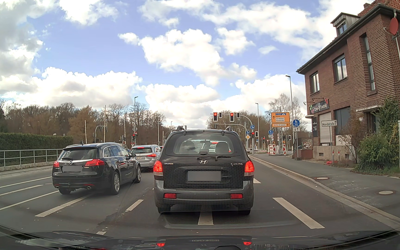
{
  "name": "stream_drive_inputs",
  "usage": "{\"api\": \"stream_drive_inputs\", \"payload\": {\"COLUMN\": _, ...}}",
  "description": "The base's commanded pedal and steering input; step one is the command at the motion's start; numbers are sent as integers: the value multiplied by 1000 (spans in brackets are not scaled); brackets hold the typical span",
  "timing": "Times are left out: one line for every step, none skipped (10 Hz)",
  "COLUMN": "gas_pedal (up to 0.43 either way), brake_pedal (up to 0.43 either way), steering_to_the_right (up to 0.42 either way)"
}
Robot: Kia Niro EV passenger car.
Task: Follow the waypoints while adhering to traffic rules and regulations
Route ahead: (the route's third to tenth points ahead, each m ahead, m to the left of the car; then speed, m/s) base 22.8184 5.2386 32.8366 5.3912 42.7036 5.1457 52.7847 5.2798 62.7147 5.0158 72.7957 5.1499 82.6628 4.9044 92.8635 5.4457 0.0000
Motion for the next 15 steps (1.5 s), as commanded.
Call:
{"api": "stream_drive_inputs", "payload": {"gas_pedal": 0, "brake_pedal": 238, "steering_to_the_right": -2}}
{"api": "stream_drive_inputs", "payload": {"gas_pedal": 0, "brake_pedal": 238, "steering_to_the_right": -2}}
{"api": "stream_drive_inputs", "payload": {"gas_pedal": 0, "brake_pedal": 238, "steering_to_the_right": -2}}
{"api": "stream_drive_inputs", "payload": {"gas_pedal": 0, "brake_pedal": 238, "steering_to_the_right": -2}}
{"api": "stream_drive_inputs", "payload": {"gas_pedal": 0, "brake_pedal": 238, "steering_to_the_right": -2}}
{"api": "stream_drive_inputs", "payload": {"gas_pedal": 0, "brake_pedal": 238, "steering_to_the_right": -2}}
{"api": "stream_drive_inputs", "payload": {"gas_pedal": 0, "brake_pedal": 238, "steering_to_the_right": -2}}
{"api": "stream_drive_inputs", "payload": {"gas_pedal": 0, "brake_pedal": 238, "steering_to_the_right": -2}}
{"api": "stream_drive_inputs", "payload": {"gas_pedal": 0, "brake_pedal": 238, "steering_to_the_right": -2}}
{"api": "stream_drive_inputs", "payload": {"gas_pedal": 0, "brake_pedal": 238, "steering_to_the_right": -2}}
{"api": "stream_drive_inputs", "payload": {"gas_pedal": 0, "brake_pedal": 238, "steering_to_the_right": -2}}
{"api": "stream_drive_inputs", "payload": {"gas_pedal": 0, "brake_pedal": 238, "steering_to_the_right": -2}}
{"api": "stream_drive_inputs", "payload": {"gas_pedal": 0, "brake_pedal": 238, "steering_to_the_right": -2}}
{"api": "stream_drive_inputs", "payload": {"gas_pedal": 0, "brake_pedal": 238, "steering_to_the_right": -2}}
{"api": "stream_drive_inputs", "payload": {"gas_pedal": 0, "brake_pedal": 238, "steering_to_the_right": -2}}
